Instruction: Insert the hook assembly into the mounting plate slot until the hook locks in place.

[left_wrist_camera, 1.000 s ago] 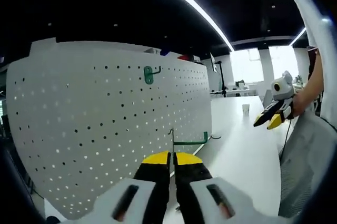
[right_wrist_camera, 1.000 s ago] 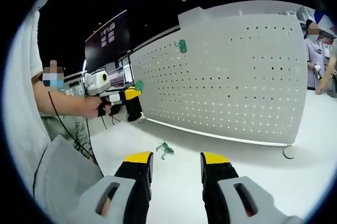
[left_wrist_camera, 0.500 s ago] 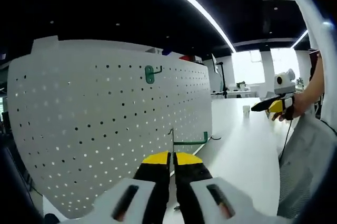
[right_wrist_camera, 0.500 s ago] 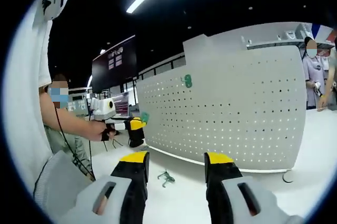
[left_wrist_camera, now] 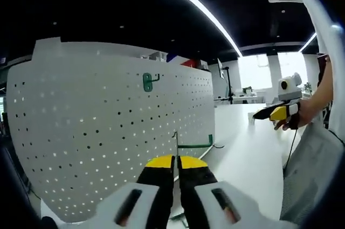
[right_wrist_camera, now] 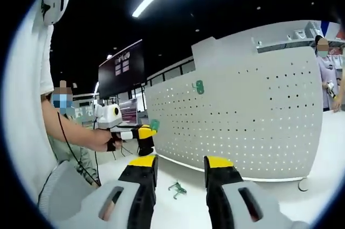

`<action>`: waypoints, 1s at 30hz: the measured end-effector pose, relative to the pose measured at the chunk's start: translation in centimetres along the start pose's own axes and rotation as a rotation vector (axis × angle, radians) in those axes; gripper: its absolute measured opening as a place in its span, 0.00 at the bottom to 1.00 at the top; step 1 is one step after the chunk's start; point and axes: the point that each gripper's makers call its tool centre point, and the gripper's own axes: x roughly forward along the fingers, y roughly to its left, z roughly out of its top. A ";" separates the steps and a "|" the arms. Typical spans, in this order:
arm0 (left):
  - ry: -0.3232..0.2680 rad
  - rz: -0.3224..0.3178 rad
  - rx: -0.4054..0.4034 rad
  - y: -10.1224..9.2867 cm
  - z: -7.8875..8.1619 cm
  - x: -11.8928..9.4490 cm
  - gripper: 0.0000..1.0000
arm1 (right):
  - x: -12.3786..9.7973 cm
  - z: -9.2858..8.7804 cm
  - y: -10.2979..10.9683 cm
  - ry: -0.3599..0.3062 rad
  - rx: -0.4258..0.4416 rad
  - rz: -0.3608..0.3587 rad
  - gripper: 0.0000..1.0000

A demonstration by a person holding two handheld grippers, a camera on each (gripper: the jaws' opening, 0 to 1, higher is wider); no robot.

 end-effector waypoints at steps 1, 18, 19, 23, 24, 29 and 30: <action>-0.002 0.000 -0.004 -0.3 0.1 0.0 0.02 | 0.1 0.1 0.1 -0.001 -0.004 0.005 0.32; -0.055 0.024 -0.051 -2.3 2.0 0.7 0.02 | 3.5 1.5 2.2 -0.045 0.027 0.074 0.29; -0.054 0.024 -0.049 -2.4 2.1 0.8 0.02 | 3.7 1.6 2.2 -0.047 0.029 0.075 0.28; -0.062 0.026 -0.047 -3.3 2.7 1.1 0.02 | 4.4 2.0 2.6 -0.058 0.036 0.087 0.27; -0.070 0.023 -0.046 -3.6 3.0 1.2 0.02 | 4.5 2.1 2.7 -0.062 0.036 0.091 0.27; -0.075 0.026 -0.039 -4.3 3.4 1.6 0.02 | 5.3 2.7 3.2 -0.080 0.054 0.104 0.27; -0.080 0.028 -0.041 -4.4 3.5 1.6 0.02 | 5.5 2.7 3.2 -0.079 0.058 0.105 0.27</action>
